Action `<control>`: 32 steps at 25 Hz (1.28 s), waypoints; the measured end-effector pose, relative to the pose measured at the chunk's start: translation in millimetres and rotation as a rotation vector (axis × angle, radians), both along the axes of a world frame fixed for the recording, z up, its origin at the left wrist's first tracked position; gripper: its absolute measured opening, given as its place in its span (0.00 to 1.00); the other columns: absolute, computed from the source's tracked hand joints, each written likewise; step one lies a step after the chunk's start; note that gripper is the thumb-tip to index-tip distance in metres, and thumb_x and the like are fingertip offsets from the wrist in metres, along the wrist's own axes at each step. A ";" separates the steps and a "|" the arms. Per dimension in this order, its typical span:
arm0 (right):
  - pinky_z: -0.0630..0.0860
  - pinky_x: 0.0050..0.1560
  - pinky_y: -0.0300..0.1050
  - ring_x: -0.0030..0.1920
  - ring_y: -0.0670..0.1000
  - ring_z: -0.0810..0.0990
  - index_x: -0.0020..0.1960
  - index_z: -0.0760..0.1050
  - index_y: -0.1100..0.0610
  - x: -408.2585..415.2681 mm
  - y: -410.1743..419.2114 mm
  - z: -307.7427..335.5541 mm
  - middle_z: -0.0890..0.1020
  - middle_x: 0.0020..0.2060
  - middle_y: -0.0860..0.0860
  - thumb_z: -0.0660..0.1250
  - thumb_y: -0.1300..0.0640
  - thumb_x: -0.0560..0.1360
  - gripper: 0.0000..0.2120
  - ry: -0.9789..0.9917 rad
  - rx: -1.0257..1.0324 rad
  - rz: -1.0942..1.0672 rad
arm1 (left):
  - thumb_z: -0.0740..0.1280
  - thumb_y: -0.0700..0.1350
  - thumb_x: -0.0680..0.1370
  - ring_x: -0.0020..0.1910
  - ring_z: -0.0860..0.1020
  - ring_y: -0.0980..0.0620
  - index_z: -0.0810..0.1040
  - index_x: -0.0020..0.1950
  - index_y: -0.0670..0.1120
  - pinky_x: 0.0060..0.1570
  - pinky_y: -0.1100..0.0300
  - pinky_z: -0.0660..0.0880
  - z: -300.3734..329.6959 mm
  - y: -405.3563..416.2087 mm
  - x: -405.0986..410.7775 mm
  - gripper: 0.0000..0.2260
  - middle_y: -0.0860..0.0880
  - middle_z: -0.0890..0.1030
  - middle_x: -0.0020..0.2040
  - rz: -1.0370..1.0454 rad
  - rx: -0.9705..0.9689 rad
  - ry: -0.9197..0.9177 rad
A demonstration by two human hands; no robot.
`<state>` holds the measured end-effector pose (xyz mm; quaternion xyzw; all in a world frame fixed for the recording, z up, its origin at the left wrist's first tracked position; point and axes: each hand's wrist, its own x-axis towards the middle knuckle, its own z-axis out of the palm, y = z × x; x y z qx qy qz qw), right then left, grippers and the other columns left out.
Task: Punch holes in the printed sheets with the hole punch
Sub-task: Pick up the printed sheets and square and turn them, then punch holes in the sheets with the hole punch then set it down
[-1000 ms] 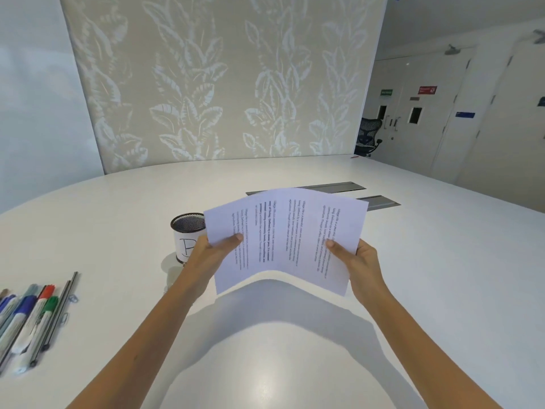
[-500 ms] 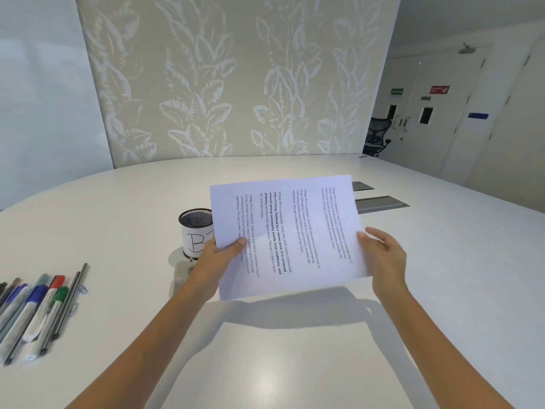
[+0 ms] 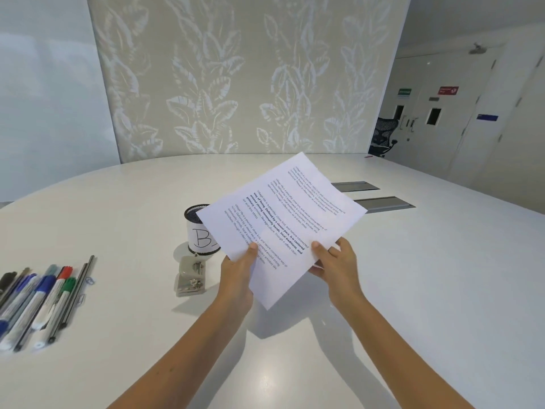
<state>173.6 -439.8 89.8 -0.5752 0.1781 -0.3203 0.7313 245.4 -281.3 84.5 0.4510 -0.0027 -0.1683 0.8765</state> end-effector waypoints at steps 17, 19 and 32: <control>0.79 0.31 0.39 0.33 0.49 0.84 0.45 0.79 0.64 -22.2 -34.7 -35.6 0.86 0.33 0.51 0.68 0.65 0.75 0.02 0.327 -0.154 0.094 | 0.66 0.54 0.67 0.41 0.70 0.45 0.73 0.36 0.44 0.42 0.55 0.69 -7.2 122.9 74.9 0.13 0.44 0.73 0.41 -0.101 1.155 -0.185; 0.81 0.35 0.43 0.36 0.53 0.85 0.48 0.79 0.65 -24.0 -32.3 -40.3 0.87 0.38 0.55 0.68 0.65 0.74 0.04 0.331 -0.154 0.129 | 0.67 0.45 0.72 0.38 0.68 0.46 0.70 0.37 0.43 0.38 0.57 0.64 -9.9 120.5 79.3 0.09 0.43 0.70 0.38 -0.118 1.074 -0.214; 0.80 0.44 0.50 0.41 0.55 0.84 0.45 0.81 0.58 -35.4 -10.2 -20.5 0.87 0.42 0.55 0.70 0.62 0.74 0.02 0.211 -0.362 0.122 | 0.69 0.39 0.76 0.42 0.84 0.42 0.76 0.46 0.45 0.40 0.50 0.82 -29.7 126.5 48.8 0.03 0.39 0.84 0.47 -0.267 0.271 -0.196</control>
